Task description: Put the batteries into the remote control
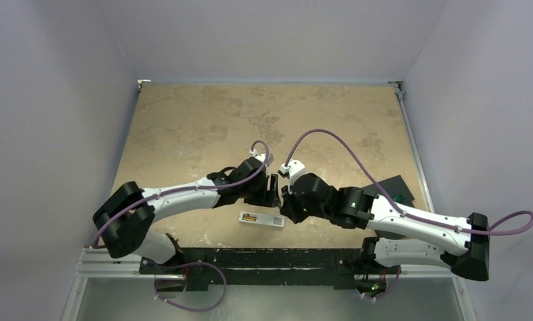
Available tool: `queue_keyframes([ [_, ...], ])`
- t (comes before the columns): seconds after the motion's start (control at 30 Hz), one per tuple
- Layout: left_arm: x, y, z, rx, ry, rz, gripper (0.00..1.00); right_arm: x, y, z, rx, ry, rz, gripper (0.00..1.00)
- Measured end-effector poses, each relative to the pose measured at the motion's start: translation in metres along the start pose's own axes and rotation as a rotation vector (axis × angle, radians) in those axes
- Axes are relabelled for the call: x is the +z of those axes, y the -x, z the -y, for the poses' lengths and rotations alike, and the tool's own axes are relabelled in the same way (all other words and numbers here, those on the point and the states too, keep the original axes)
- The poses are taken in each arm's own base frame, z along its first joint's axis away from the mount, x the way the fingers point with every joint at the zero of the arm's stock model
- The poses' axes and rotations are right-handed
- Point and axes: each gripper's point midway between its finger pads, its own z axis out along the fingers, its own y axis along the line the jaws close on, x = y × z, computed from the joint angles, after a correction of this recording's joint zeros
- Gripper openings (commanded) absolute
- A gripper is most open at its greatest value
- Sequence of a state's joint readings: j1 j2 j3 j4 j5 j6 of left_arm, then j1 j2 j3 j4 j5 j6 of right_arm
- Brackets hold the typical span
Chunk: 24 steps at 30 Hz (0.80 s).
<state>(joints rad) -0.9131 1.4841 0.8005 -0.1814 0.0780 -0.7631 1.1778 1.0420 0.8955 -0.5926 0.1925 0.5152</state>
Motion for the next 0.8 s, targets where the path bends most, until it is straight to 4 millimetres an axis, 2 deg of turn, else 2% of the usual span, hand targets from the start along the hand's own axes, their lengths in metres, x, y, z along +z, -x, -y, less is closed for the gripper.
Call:
queue_keyframes([
  [0.3, -0.054, 0.044, 0.004, 0.018, 0.031, 0.205, 0.70, 0.000, 0.008, -0.002, -0.064, -0.001, -0.002, 0.00],
  [0.8, -0.140, 0.069, -0.014, -0.015, 0.097, 0.440, 0.73, 0.014, 0.017, -0.007, -0.188, 0.007, -0.005, 0.00],
])
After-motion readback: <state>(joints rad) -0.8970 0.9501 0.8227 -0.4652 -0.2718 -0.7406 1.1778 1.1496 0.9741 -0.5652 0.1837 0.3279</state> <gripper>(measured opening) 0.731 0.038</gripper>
